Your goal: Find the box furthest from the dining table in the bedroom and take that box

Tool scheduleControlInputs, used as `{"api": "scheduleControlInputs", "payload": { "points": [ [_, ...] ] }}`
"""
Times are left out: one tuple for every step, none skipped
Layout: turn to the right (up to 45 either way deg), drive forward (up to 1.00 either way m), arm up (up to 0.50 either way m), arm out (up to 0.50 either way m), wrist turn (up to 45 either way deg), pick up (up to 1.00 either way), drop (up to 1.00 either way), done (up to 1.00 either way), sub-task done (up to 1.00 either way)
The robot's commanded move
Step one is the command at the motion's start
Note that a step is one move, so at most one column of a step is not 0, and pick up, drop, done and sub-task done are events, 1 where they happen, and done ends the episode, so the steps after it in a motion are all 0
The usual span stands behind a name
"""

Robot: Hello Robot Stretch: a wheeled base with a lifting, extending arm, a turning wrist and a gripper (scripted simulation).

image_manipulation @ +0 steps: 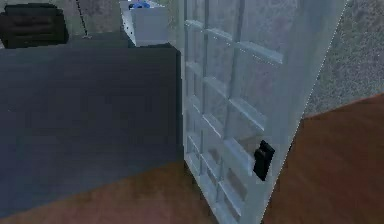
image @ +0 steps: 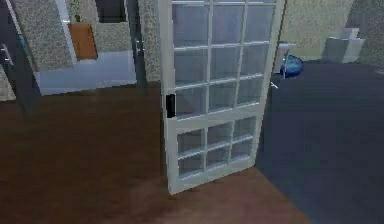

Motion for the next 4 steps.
{"api": "scheduleControlInputs", "payload": {
  "points": [
    [36.0,0.0,0.0,0.0,0.0,0.0,0.0,0.0,0.0],
    [0.0,1.0,0.0,0.0,0.0,0.0,0.0,0.0,0.0],
    [0.0,1.0,0.0,0.0,0.0,0.0,0.0,0.0,0.0],
    [9.0,0.0,0.0,0.0,0.0,0.0,0.0,0.0,0.0]
  ]
}}
